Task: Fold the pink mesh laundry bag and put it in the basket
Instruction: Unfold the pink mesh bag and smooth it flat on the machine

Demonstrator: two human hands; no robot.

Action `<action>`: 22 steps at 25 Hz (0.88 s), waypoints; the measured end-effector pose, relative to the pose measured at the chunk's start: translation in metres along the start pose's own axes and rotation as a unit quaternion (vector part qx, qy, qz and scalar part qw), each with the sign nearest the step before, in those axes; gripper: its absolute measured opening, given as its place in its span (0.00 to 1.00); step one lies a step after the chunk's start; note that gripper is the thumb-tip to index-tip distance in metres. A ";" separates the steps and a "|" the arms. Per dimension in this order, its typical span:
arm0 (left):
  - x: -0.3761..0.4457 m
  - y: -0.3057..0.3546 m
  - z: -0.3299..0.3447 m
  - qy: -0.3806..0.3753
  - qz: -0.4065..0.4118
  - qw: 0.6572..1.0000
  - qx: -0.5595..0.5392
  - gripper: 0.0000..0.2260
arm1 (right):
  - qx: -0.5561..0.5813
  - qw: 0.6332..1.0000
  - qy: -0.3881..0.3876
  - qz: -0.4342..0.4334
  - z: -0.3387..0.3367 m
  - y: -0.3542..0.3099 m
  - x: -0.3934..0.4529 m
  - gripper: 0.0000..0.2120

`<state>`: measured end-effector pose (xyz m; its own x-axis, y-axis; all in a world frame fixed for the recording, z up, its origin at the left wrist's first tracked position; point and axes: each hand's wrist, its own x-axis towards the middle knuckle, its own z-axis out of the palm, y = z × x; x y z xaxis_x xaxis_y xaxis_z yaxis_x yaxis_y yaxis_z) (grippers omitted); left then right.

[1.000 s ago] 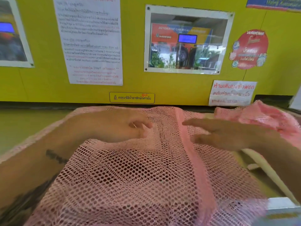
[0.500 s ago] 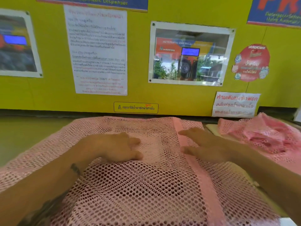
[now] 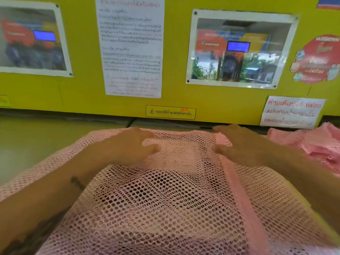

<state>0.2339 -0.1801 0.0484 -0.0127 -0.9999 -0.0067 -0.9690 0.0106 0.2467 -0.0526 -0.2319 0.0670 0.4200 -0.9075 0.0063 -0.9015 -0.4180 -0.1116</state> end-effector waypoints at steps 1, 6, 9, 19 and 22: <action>0.010 -0.009 0.006 -0.006 -0.024 0.999 0.038 0.31 | 0.001 1.000 -0.024 -0.002 0.009 0.004 0.008 0.37; 0.031 -0.040 0.036 -0.045 -0.070 0.993 0.082 0.34 | -0.047 0.989 -0.138 -0.015 0.014 0.006 0.001 0.33; 0.031 -0.037 0.033 -0.032 -0.068 0.994 0.085 0.38 | -0.003 0.999 -0.042 0.005 0.004 0.018 0.017 0.35; 0.039 -0.064 0.000 0.115 -0.161 0.979 0.059 0.24 | -0.041 0.990 -0.129 0.026 0.035 0.040 0.049 0.61; 0.041 -0.076 -0.008 0.056 -0.213 0.973 0.071 0.22 | -0.104 0.991 -0.065 0.047 0.042 0.032 0.053 0.49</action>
<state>0.3091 -0.2220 0.0371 0.4161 -0.9089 0.0283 -0.9052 -0.4111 0.1075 -0.0550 -0.2916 0.0221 0.3315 -0.9352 -0.1244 -0.9333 -0.3444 0.1014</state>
